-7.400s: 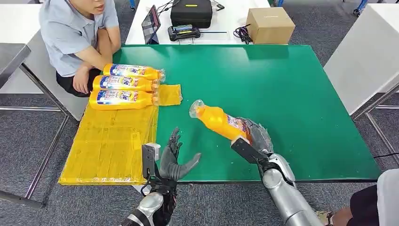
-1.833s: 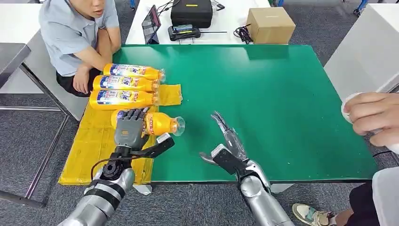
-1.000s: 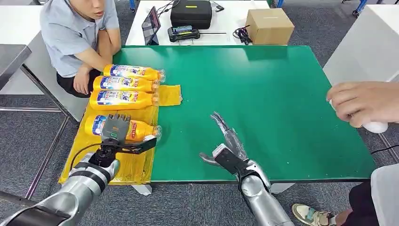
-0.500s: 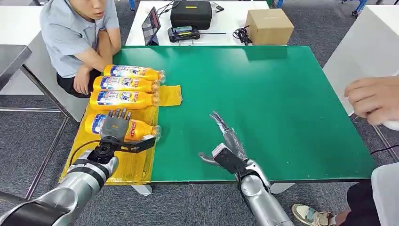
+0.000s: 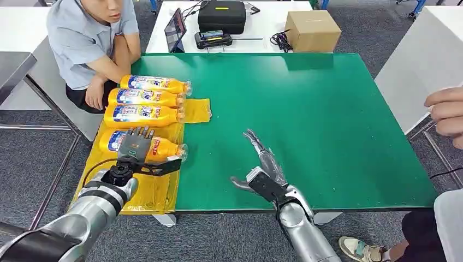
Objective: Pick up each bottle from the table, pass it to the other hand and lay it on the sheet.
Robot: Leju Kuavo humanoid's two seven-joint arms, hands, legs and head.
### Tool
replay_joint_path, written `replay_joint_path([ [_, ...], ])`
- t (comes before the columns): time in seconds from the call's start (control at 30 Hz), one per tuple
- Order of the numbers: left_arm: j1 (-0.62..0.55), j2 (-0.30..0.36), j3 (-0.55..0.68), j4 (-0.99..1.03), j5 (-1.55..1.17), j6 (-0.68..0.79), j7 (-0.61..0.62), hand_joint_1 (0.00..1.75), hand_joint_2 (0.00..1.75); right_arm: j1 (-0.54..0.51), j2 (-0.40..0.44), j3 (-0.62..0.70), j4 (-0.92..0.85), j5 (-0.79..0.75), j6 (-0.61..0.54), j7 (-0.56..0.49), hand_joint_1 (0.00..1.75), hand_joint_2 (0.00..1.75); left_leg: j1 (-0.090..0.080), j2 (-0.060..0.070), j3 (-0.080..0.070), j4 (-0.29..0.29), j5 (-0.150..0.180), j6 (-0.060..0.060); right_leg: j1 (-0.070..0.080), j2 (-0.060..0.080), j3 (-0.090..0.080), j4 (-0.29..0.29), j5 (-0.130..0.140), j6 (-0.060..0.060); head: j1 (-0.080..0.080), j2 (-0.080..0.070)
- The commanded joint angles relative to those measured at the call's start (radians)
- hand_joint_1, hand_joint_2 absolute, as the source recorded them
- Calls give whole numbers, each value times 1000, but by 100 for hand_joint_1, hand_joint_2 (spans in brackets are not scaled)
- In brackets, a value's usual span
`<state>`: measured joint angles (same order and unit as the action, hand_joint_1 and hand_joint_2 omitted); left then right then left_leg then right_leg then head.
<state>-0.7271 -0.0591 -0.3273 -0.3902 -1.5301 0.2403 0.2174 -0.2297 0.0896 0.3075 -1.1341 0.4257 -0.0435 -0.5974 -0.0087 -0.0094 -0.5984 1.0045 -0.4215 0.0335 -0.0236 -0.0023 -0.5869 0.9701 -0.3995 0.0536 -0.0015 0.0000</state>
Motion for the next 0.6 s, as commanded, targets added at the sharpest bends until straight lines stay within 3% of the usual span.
replay_joint_path([
  [0.03, 20, -43, 38, 21, 52, 46, -82, 0, 175, -24, -9, -35, 49, 24, -8, -4, 0, 175, 1, 0, 2, -1, 0, -1, 1, 0, 2, -1, 0, -2, 0, 0],
  [0.27, 109, -46, 24, -81, 63, 205, -59, 0, 175, 10, -9, -38, 38, 31, -10, -4, 0, 175, 1, 0, 2, -1, -1, -2, 2, 0, 3, -2, 0, -2, 0, 0],
  [0.6, 134, -40, 17, -56, 52, 210, -35, 0, 175, 3, 2, -38, 58, 27, -20, -13, 0, 175, 1, 1, 2, 0, -1, -2, 2, 1, 2, -1, 0, -2, 0, 0],
])
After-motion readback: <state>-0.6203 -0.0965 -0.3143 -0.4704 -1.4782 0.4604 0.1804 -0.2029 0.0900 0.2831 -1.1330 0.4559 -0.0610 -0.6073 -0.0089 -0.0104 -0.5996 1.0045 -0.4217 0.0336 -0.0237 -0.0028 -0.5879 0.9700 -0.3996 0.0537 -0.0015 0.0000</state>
